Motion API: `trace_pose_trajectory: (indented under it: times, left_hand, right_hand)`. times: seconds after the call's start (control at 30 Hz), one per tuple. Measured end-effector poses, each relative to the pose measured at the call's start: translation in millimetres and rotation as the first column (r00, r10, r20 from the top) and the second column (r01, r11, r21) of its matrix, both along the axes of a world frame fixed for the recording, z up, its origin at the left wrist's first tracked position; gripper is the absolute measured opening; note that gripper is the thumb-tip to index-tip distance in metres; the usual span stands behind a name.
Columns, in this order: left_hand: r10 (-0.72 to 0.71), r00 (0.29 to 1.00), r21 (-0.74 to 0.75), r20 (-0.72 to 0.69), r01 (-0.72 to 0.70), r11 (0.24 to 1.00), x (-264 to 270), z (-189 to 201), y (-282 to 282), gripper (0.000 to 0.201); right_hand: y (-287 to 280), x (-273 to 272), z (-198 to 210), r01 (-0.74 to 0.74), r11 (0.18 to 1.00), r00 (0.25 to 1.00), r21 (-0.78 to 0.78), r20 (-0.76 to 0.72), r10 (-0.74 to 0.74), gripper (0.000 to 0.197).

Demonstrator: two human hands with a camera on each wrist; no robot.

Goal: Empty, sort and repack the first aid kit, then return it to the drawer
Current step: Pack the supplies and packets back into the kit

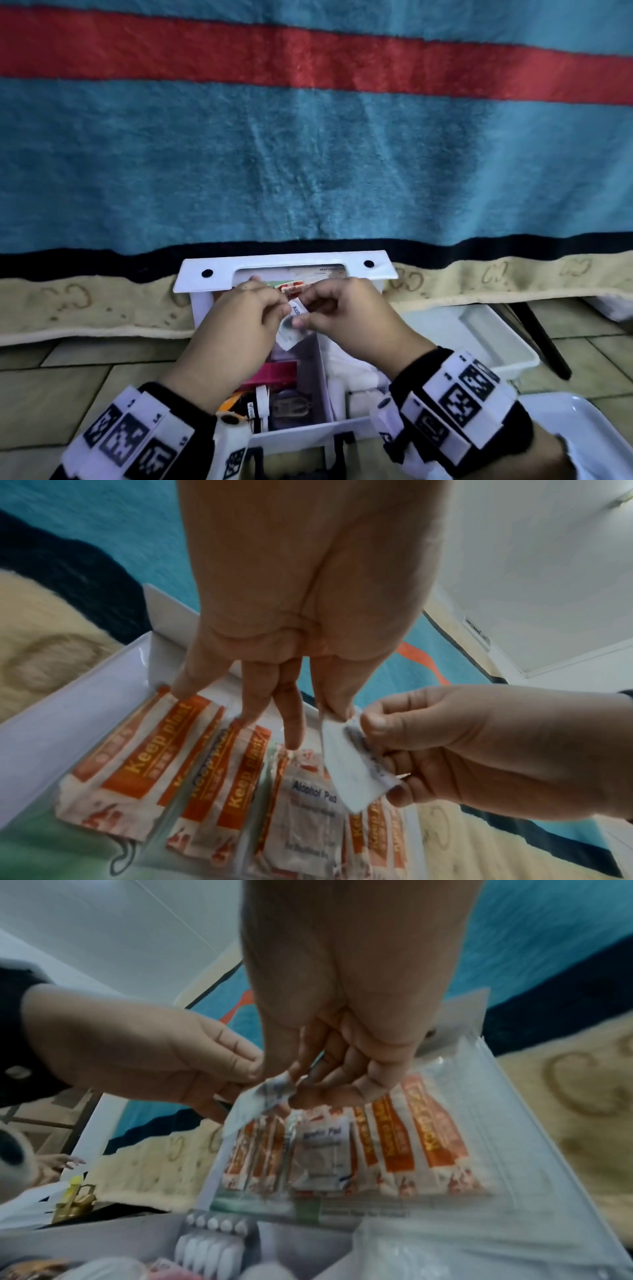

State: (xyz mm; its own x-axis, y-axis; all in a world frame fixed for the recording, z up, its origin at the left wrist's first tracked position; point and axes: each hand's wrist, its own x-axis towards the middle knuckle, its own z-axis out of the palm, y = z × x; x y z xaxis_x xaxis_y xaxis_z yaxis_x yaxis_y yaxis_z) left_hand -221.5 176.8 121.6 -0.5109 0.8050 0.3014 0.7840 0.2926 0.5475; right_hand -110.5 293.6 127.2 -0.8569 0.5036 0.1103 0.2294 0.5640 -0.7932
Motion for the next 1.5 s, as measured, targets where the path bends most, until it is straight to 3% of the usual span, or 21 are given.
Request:
trace_pose_trajectory:
  times: [0.17,0.33,0.43,0.5,0.57,0.63,0.77,1.03,1.13,1.2,1.3,1.4,1.5]
  left_hand:
    - [0.003,0.999,0.000,0.040,-0.003,1.000,0.3,5.5,-6.3,0.014]
    - [-0.012,0.992,-0.301,-0.122,-0.025,0.953,2.6,0.0,-4.7,0.040]
    - [-0.024,0.993,-0.303,-0.114,-0.012,0.953,2.1,2.4,-5.3,0.045]
    - [-0.035,0.994,-0.295,-0.102,0.004,0.956,0.6,3.3,-5.6,0.046]
    - [-0.041,0.994,-0.289,-0.103,0.010,0.957,0.0,3.0,-5.5,0.044]
    - [-0.036,0.995,-0.291,-0.098,0.006,0.957,0.6,2.8,-5.9,0.041]
    - [-0.023,0.996,-0.286,-0.088,-0.003,0.958,3.6,5.4,-6.1,0.041]
    - [-0.040,0.999,-0.218,-0.017,0.036,0.975,1.1,3.0,-12.4,0.040]
    - [-0.024,0.994,-0.023,-0.110,0.021,1.000,3.0,2.7,-17.0,0.027]
    - [0.092,0.973,0.164,-0.210,-0.057,0.985,5.1,6.7,-20.2,0.019]
    - [0.285,0.924,0.298,-0.257,-0.205,0.932,-3.8,12.7,-23.8,0.031]
    - [0.342,0.894,0.265,-0.288,-0.269,0.926,-21.6,17.1,-27.1,0.040]
    - [0.361,0.871,0.205,-0.332,-0.306,0.930,-30.4,20.8,-29.2,0.033]
  right_hand:
    - [12.7,-2.3,-4.0,0.149,0.988,0.972,-0.048,-0.177,-0.156,0.024]
    - [23.4,-7.4,15.5,0.237,0.971,0.914,0.040,-0.347,-0.209,0.019]
    - [31.7,-7.8,19.2,0.186,0.976,0.951,0.112,-0.269,-0.150,0.003]
    - [36.6,-7.1,19.9,0.141,0.951,0.981,0.274,-0.171,-0.096,0.004]
    - [40.4,-6.0,20.8,0.025,0.880,0.999,0.474,0.015,-0.037,0.009]
    - [42.1,-6.3,22.0,-0.081,0.796,0.981,0.600,0.189,-0.042,0.012]
    - [40.0,-12.0,26.7,-0.166,0.732,0.939,0.661,0.334,-0.088,0.011]
    - [29.8,-20.6,32.5,-0.148,0.675,0.907,0.723,0.370,-0.198,0.018]
    - [28.1,-21.8,28.8,-0.145,0.657,0.897,0.740,0.378,-0.228,0.018]
    - [29.8,-19.2,27.3,-0.140,0.679,0.897,0.721,0.383,-0.222,0.020]
    - [32.0,-13.8,27.3,-0.113,0.717,0.911,0.688,0.359,-0.201,0.016]
    - [32.8,-7.4,28.7,-0.102,0.720,0.927,0.686,0.329,-0.181,0.016]
    - [31.2,4.8,31.4,-0.025,0.716,0.969,0.698,0.193,-0.154,0.017]
